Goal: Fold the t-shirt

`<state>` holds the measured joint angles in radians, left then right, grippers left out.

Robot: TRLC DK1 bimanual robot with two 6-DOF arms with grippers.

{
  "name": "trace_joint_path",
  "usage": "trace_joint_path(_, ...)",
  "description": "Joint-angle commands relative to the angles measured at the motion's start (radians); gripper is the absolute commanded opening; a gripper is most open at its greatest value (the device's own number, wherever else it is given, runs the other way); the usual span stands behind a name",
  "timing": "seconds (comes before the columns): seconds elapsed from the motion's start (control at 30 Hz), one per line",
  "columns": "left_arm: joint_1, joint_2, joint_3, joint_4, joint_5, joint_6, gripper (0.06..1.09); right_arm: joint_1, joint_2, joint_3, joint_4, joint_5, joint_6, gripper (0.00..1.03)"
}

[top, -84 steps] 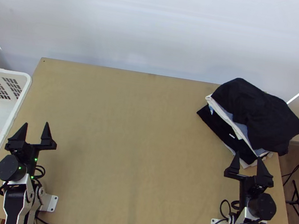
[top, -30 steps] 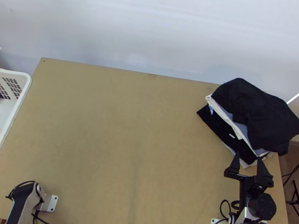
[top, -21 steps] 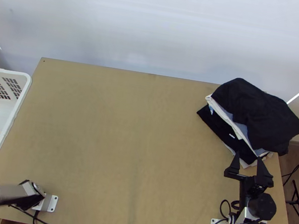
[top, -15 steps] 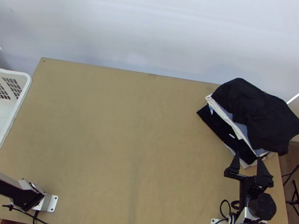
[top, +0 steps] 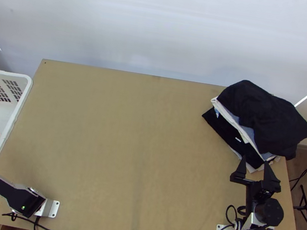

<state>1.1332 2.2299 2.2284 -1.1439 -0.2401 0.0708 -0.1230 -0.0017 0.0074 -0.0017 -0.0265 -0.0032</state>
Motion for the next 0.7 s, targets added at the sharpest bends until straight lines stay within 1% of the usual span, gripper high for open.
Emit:
trace_joint_path(0.0,0.019,0.191,-0.004,-0.033,-0.070,0.093,1.04,0.000,0.000,0.000,0.000,0.000,0.000,0.98)
trace_joint_path(0.13,0.022,0.274,-0.039,-0.025,-0.070,0.096,1.04,0.000,0.000,0.000,0.000,0.000,0.000,0.98)
trace_joint_path(0.23,0.025,0.315,-0.090,0.012,-0.056,0.096,1.04,0.000,0.000,0.000,0.000,0.000,0.000,0.98)
trace_joint_path(0.3,0.025,0.316,-0.158,0.073,-0.028,0.107,1.04,0.000,0.000,0.000,0.000,0.000,0.000,0.98)
trace_joint_path(0.37,0.027,0.326,-0.219,0.138,-0.027,0.127,1.04,0.000,0.000,0.000,0.000,0.000,0.000,0.98)
trace_joint_path(0.53,0.042,0.401,-0.260,0.236,-0.028,0.142,1.04,0.000,0.000,0.000,0.000,0.000,0.000,0.98)
trace_joint_path(0.67,0.050,0.448,-0.279,0.323,-0.033,0.185,1.04,0.000,0.000,0.000,0.000,0.000,0.000,0.98)
